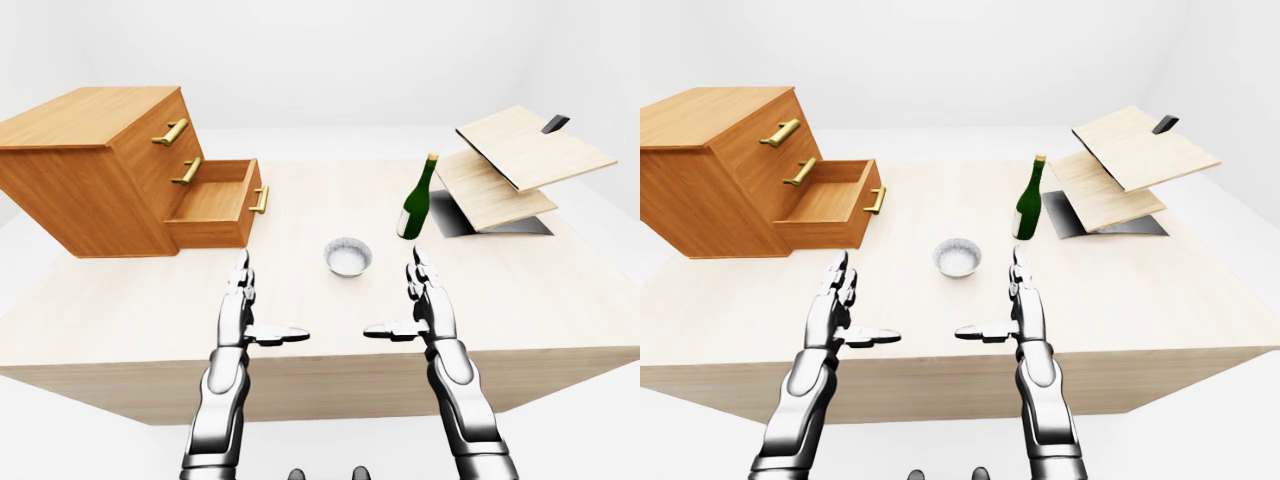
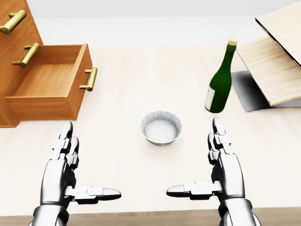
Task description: Close the bottom drawer of the cabinet.
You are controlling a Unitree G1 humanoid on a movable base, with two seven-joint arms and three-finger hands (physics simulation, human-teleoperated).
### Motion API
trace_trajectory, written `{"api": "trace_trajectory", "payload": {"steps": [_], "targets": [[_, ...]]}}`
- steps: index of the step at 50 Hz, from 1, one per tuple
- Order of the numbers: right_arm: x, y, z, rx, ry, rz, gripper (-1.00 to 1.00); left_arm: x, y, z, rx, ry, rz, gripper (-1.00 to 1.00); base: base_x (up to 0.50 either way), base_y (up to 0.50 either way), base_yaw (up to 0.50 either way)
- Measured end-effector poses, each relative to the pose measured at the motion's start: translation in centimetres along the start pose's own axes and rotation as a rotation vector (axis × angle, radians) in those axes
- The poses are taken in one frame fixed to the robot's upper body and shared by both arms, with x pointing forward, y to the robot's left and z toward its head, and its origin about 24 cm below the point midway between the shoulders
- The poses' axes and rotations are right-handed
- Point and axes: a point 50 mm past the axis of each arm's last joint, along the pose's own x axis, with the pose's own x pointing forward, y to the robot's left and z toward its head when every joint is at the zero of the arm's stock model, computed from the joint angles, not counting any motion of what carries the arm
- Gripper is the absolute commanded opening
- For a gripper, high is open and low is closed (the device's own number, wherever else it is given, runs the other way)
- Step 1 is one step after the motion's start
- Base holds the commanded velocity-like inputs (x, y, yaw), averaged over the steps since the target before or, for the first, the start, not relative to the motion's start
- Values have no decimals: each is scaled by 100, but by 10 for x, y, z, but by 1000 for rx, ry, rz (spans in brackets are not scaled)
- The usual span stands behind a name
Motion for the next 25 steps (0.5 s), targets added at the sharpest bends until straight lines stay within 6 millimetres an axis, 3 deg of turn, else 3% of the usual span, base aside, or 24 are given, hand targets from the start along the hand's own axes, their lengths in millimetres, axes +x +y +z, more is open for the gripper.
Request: {"api": "trace_trajectory", "payload": {"steps": [8,13,17,25], "targets": [[-1,-8,3,-2,-7,-17,100,-2,4,-1,7,-3,1,100,0,0,0],[-2,-18,15,1,-34,-52,100,-2,5,-2,10,-1,0,100,0,0,0],[-8,-32,41,7,-124,-105,100,-2,5,-2,11,0,0,100,0,0,0],[-43,-74,120,12,-484,-263,100,-3,5,-3,14,1,-3,100,0,0,0]]}}
